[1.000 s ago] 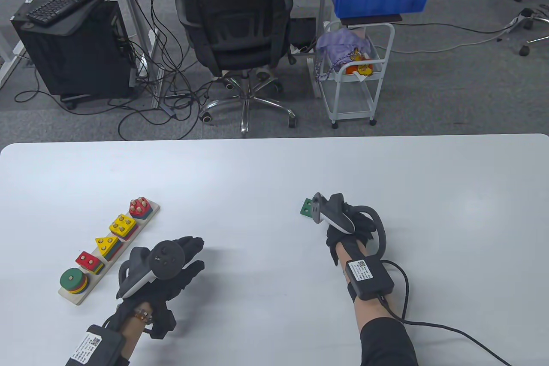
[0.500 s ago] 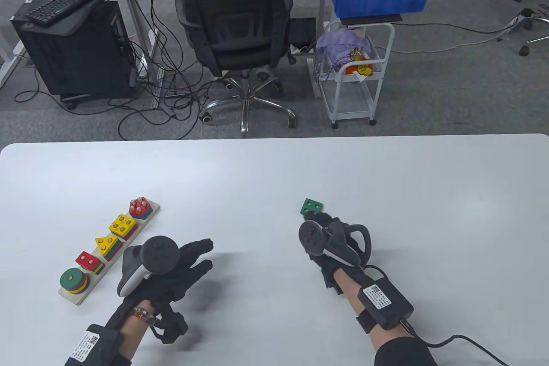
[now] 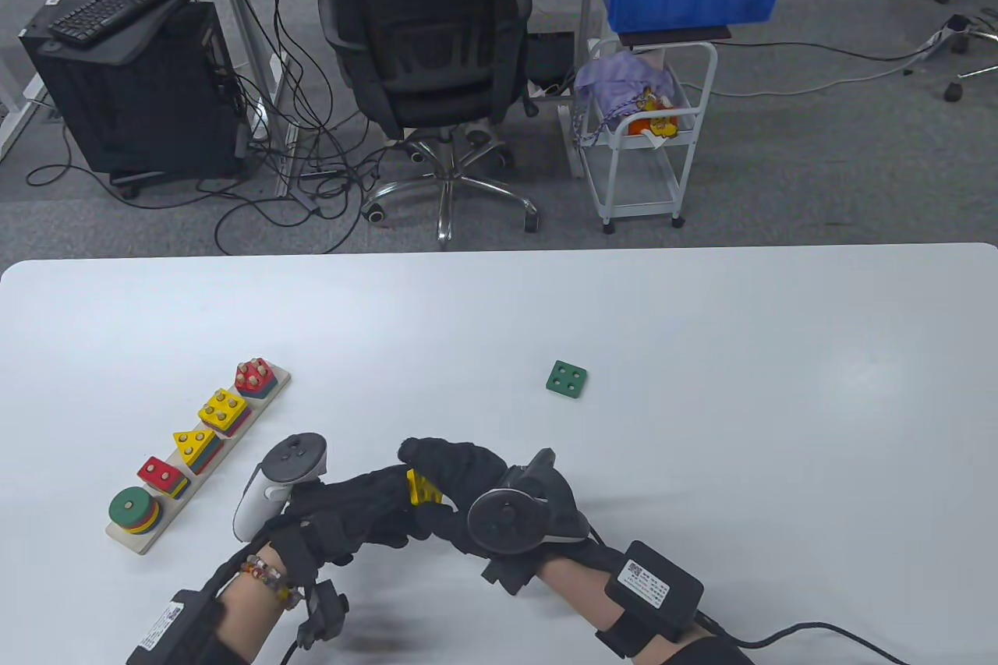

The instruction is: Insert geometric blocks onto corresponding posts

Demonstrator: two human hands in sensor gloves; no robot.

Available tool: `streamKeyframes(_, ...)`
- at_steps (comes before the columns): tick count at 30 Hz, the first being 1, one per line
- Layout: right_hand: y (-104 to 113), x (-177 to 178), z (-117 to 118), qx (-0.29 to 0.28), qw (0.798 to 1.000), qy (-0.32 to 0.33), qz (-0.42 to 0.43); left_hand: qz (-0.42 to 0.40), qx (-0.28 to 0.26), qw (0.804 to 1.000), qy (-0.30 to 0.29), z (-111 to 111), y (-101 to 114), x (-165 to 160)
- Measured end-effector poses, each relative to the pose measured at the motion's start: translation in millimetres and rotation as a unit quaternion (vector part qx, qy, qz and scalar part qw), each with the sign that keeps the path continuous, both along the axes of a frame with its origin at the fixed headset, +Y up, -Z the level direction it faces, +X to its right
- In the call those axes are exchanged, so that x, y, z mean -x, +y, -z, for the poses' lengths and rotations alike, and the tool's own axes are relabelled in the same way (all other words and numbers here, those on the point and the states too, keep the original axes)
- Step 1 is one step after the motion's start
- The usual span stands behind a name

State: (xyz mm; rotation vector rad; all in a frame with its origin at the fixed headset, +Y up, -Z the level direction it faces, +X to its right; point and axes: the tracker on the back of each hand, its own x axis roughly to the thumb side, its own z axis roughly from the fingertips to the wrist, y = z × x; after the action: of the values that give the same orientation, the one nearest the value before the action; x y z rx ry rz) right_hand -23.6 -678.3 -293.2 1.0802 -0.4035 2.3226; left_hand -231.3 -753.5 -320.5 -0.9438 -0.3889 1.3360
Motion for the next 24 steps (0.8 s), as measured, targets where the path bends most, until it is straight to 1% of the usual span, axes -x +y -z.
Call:
streamKeyframes(1,-0.1,1.5,-0.4,0.003,1.0,0.003,0.005,-0.014,0.018,1.0,-0.003,-0.5,-1.5,-0.4)
streamKeyframes(3,-0.3,2.5,-0.5,0.002,1.0,0.003,0.01,-0.057,0.054,0.997,0.011,-1.4,-4.6,-1.1)
streamKeyframes(5,-0.3,2.4,-0.2,0.002,1.0,0.003,0.018,-0.077,0.074,0.994,0.022,-1.7,-5.8,-1.7)
streamKeyframes(9,-1.1,2.0,-1.6,-0.005,1.0,0.004,0.025,-0.109,0.086,0.99,0.012,-3.7,-5.2,-5.3)
streamKeyframes(15,-0.5,-3.2,-4.4,-0.016,0.999,0.002,0.032,-0.138,0.08,0.987,0.031,-5.6,-1.7,-13.2)
streamKeyframes(18,-0.5,-7.3,-5.1,-0.007,1.0,0.005,0.023,-0.13,0.066,0.989,0.037,-4.0,-2.1,-12.7)
streamKeyframes(21,0.8,-22.0,-8.4,-0.002,1.0,0.005,0.024,-0.098,0.031,0.993,0.056,-0.6,0.5,-8.9)
streamKeyframes(22,0.9,-30.5,-9.8,-0.003,1.0,0.0,0.021,-0.065,0.01,0.996,0.068,1.2,3.3,-4.8)
streamKeyframes(24,-1.5,-53.1,-11.8,0.003,1.0,-0.024,-0.015,0.006,-0.051,0.996,0.068,6.4,9.1,6.1)
